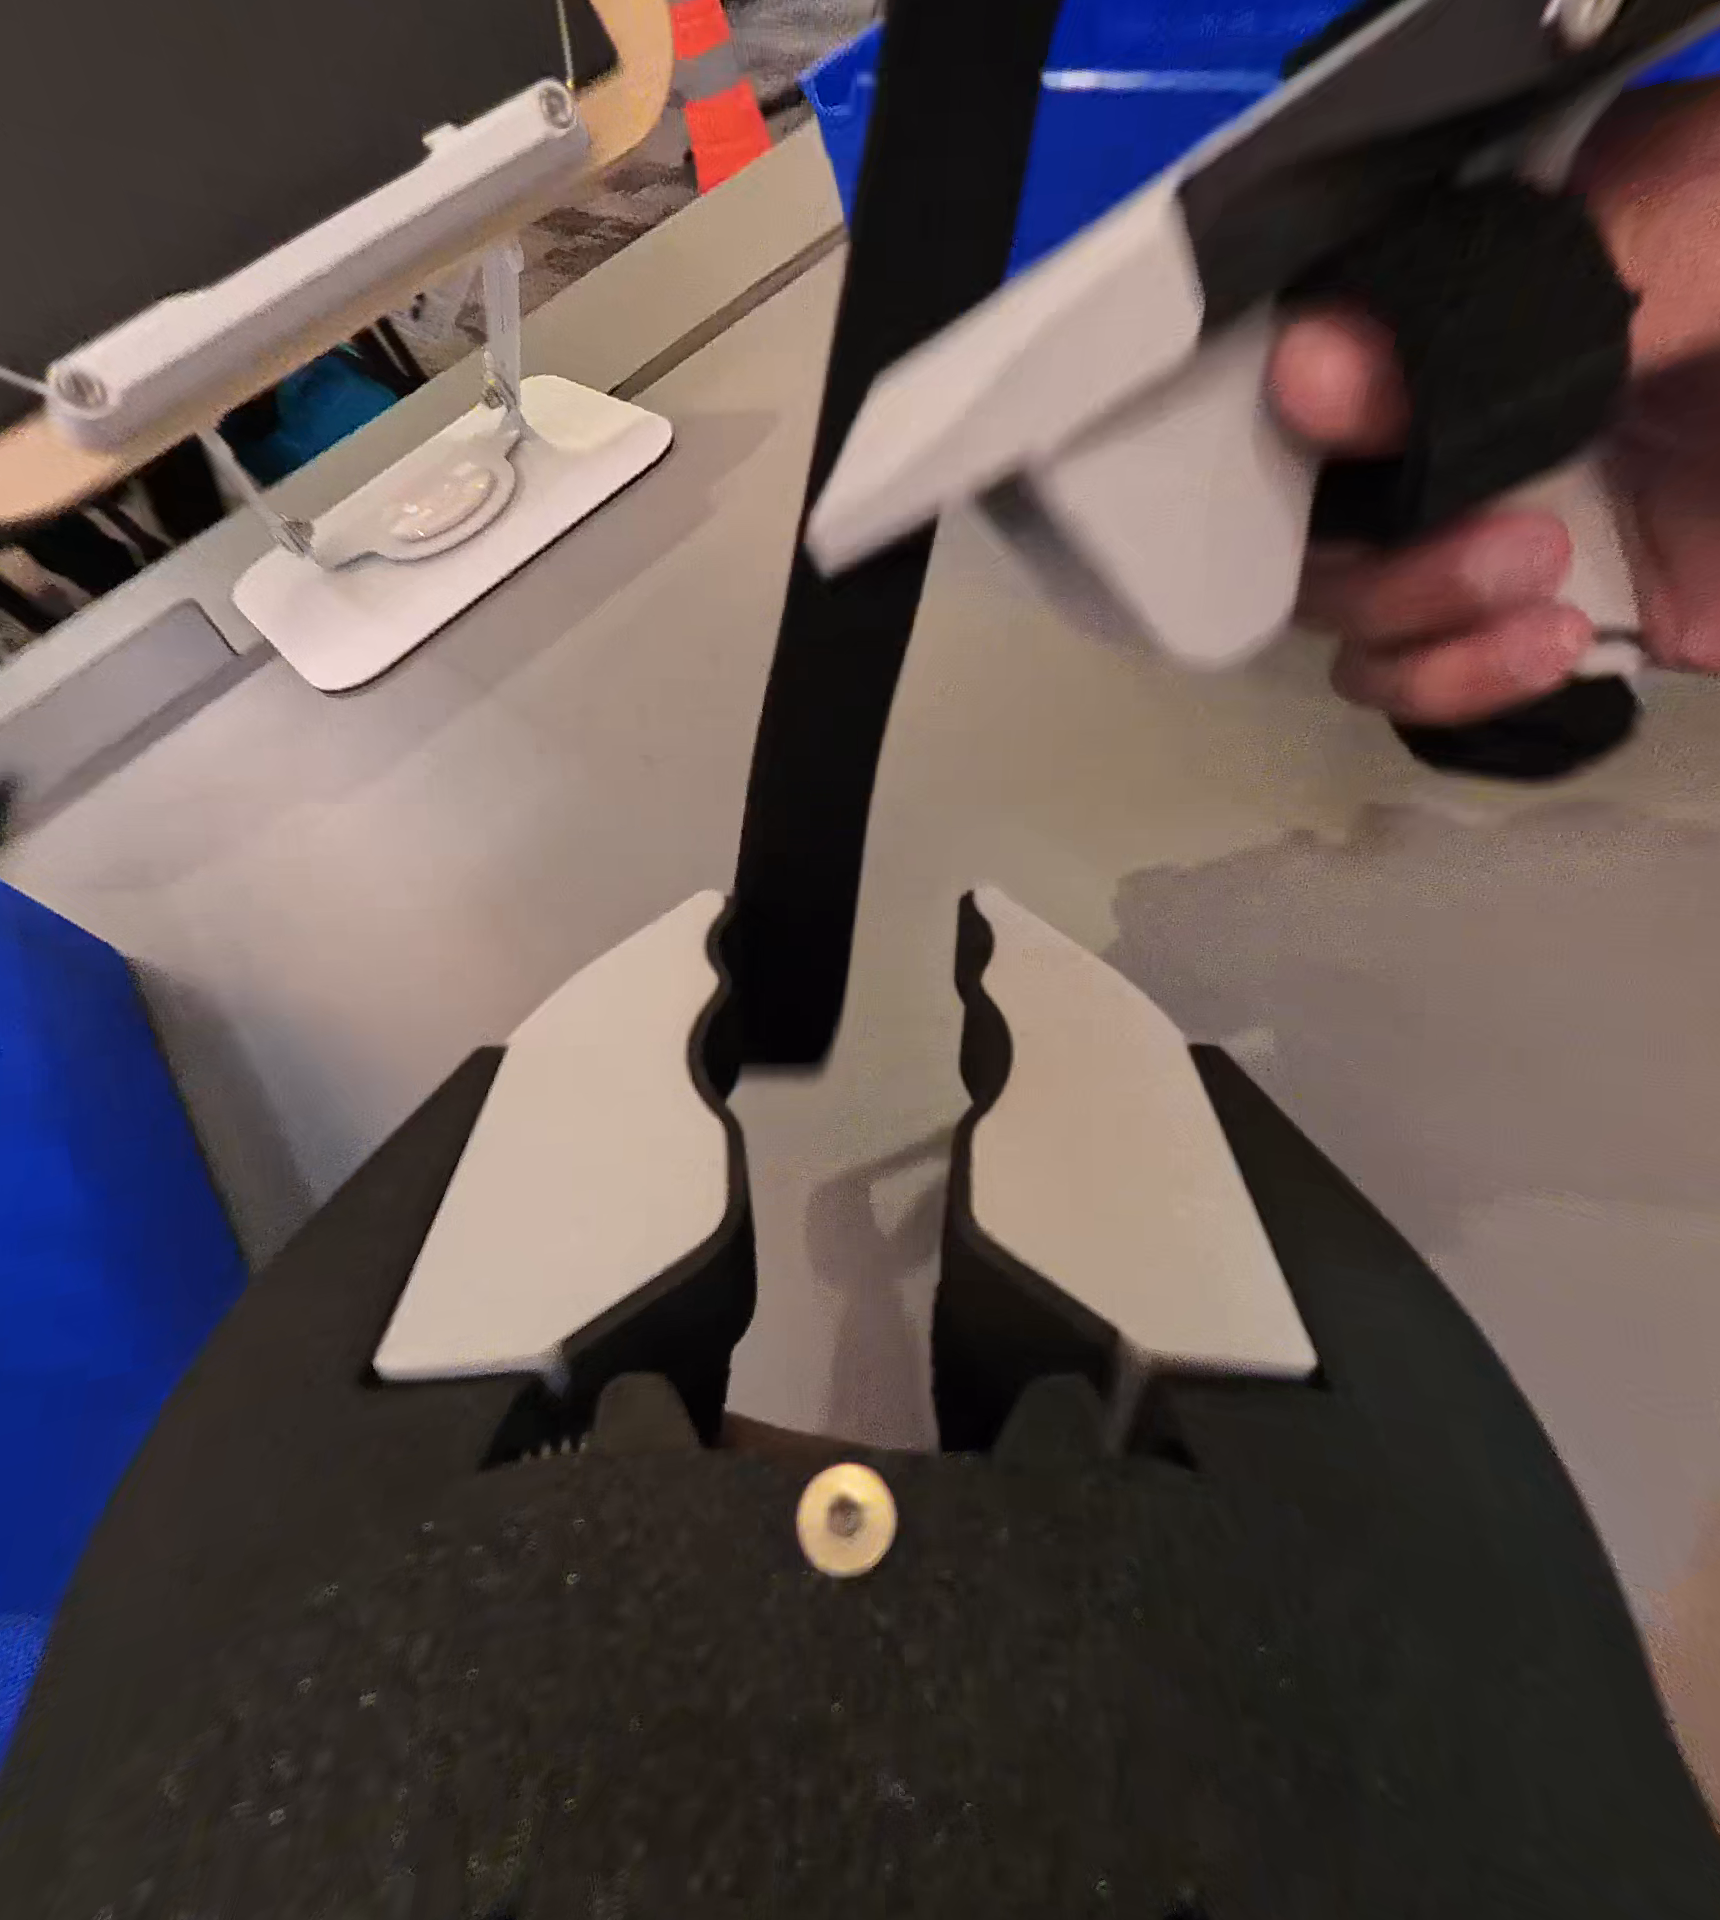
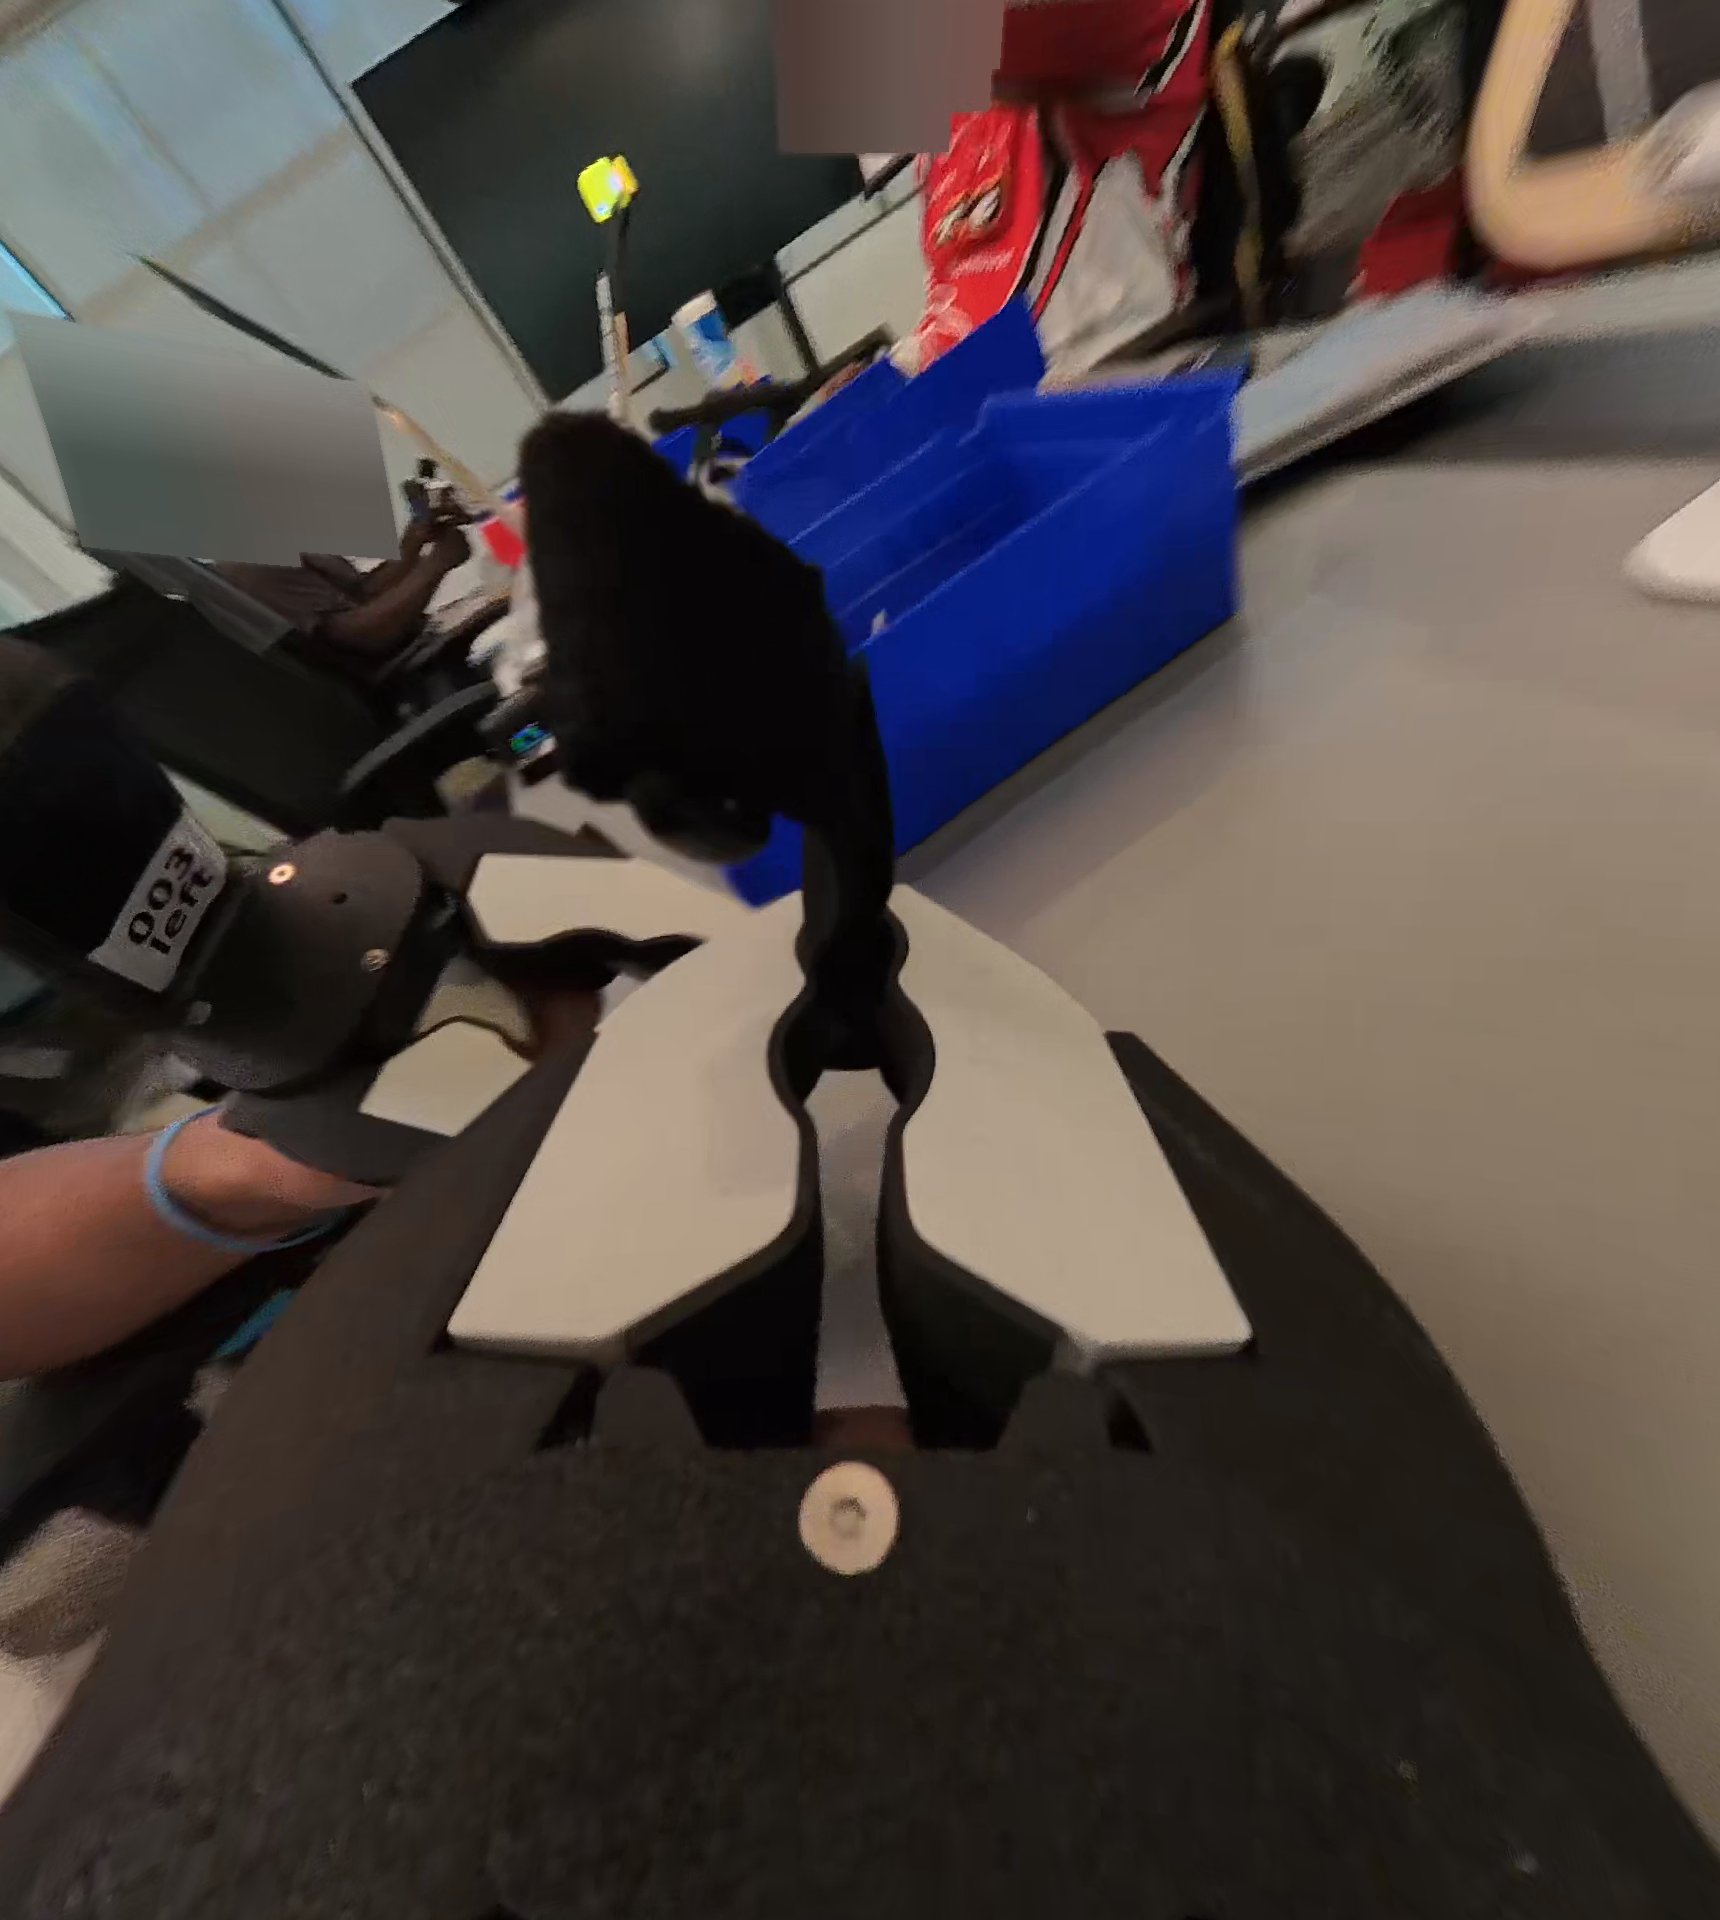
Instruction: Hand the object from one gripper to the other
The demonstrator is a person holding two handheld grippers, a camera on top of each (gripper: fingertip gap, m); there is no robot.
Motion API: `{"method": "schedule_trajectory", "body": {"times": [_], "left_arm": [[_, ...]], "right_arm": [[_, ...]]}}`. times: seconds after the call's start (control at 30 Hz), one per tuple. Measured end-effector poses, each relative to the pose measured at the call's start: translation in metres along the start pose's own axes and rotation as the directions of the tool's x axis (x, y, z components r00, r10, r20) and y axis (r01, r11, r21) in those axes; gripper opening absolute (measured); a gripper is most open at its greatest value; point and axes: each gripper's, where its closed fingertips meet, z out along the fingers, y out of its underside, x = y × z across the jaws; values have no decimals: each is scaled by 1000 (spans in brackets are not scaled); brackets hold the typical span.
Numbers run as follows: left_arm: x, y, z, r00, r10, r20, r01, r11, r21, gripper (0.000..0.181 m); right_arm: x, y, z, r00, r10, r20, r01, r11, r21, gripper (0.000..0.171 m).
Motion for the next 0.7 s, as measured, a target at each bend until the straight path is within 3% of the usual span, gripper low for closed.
{"method": "schedule_trajectory", "body": {"times": [0.2,0.33,0.4,0.47,0.53,0.63,0.7], "left_arm": [[-8,-9,-27,950,-276,-148,294,948,123,40],[-6,7,-30,920,-345,-186,364,928,79,40],[-4,11,-26,917,-348,-192,366,929,61,40],[0,14,-22,918,-342,-203,356,933,41,40],[4,16,-19,921,-329,-208,342,939,26,40],[5,19,-17,929,-308,-204,318,948,13,40],[4,20,-17,932,-302,-200,311,950,14,40]], "right_arm": [[37,-119,-112,909,-260,-327,307,946,102,5],[94,-153,-206,739,-305,-601,357,934,-35,6],[131,-138,-236,690,-278,-668,264,956,-125,6],[166,-100,-250,681,-262,-684,88,956,-279,6],[197,-67,-266,622,-287,-728,-48,914,-402,7],[222,-17,-277,604,-300,-738,-256,804,-536,7],[238,2,-276,588,-342,-733,-291,757,-586,7]]}}
